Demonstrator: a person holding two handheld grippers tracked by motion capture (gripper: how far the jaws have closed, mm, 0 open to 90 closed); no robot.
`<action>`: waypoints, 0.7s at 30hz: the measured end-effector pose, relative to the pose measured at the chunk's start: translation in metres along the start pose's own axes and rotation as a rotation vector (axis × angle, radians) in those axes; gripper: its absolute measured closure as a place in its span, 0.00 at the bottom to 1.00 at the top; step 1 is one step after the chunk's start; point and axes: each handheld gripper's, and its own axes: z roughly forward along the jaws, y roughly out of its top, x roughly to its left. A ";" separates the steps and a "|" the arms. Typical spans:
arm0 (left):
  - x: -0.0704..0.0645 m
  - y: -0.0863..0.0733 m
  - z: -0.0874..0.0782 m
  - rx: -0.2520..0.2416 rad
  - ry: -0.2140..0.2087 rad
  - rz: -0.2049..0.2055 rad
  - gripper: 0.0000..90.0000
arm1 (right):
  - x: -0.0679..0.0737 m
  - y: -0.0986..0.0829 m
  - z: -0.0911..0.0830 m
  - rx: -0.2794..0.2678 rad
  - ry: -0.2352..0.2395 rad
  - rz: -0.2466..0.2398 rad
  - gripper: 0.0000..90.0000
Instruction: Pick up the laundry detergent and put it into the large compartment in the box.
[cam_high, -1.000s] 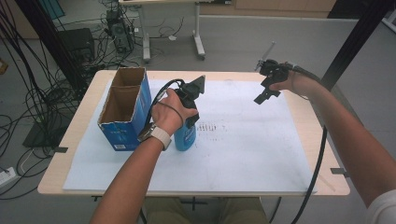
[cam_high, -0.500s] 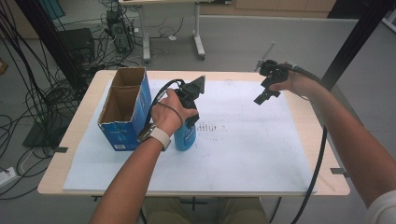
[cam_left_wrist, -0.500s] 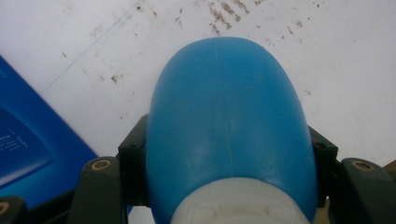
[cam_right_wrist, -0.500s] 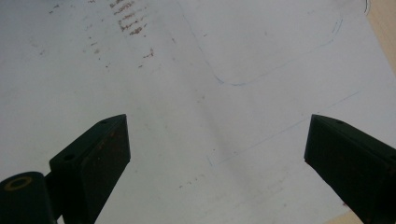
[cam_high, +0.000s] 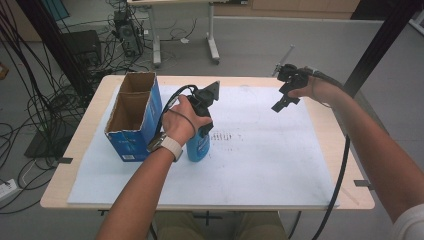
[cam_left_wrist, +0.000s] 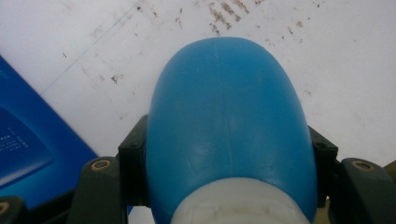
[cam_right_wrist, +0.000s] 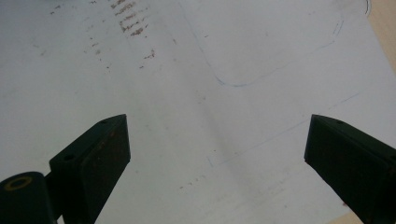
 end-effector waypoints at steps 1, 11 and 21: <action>0.000 0.000 0.000 0.000 -0.001 0.000 0.42 | 0.000 0.000 0.000 0.000 0.000 0.000 0.08; 0.000 0.000 0.000 0.000 -0.001 0.002 0.42 | 0.000 0.000 0.000 0.002 0.000 0.001 0.08; 0.000 0.000 0.000 -0.001 -0.001 0.001 0.42 | 0.001 0.000 0.000 0.004 -0.001 -0.001 0.08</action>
